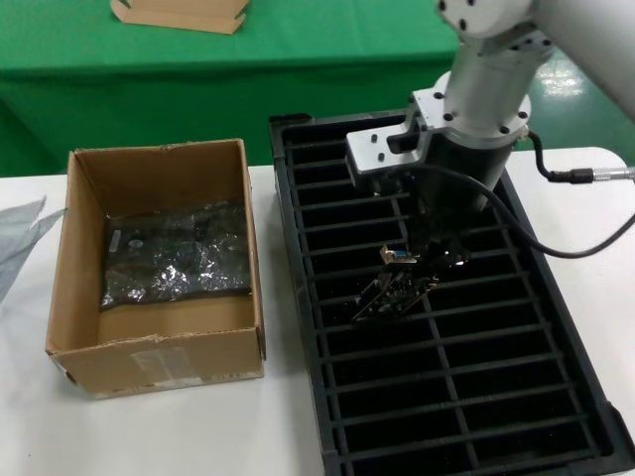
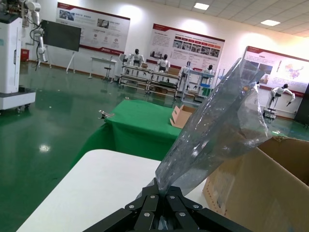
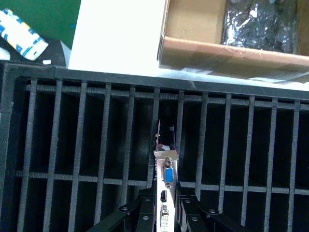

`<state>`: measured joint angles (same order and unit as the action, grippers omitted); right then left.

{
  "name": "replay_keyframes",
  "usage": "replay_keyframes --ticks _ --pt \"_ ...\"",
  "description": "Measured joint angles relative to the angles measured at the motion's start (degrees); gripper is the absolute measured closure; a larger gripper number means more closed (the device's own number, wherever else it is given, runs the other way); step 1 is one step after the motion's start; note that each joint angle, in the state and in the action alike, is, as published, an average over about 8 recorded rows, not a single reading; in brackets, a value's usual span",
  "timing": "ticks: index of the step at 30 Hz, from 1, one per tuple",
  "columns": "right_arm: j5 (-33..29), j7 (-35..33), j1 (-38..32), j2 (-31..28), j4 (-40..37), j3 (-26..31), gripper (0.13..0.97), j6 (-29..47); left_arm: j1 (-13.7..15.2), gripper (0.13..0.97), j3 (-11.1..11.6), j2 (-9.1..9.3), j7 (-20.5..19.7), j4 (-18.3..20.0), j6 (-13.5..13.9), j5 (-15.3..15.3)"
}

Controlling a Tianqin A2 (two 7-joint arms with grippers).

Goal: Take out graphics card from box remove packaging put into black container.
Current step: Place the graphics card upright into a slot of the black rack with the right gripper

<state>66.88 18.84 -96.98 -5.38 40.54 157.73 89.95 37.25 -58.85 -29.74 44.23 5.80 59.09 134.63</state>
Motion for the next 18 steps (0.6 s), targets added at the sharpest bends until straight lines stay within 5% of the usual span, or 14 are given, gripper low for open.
replay_keyframes --ticks 8,18 --pt "-1.8 -2.7 -0.7 4.2 -6.1 0.0 0.902 0.0 -0.4 0.958 0.3 -0.15 0.4 -0.9 0.4 0.4" --pt "-1.6 -1.8 -0.3 5.3 -4.8 0.0 0.902 0.0 -0.9 0.958 0.7 -0.29 0.7 -1.7 0.9 0.9"
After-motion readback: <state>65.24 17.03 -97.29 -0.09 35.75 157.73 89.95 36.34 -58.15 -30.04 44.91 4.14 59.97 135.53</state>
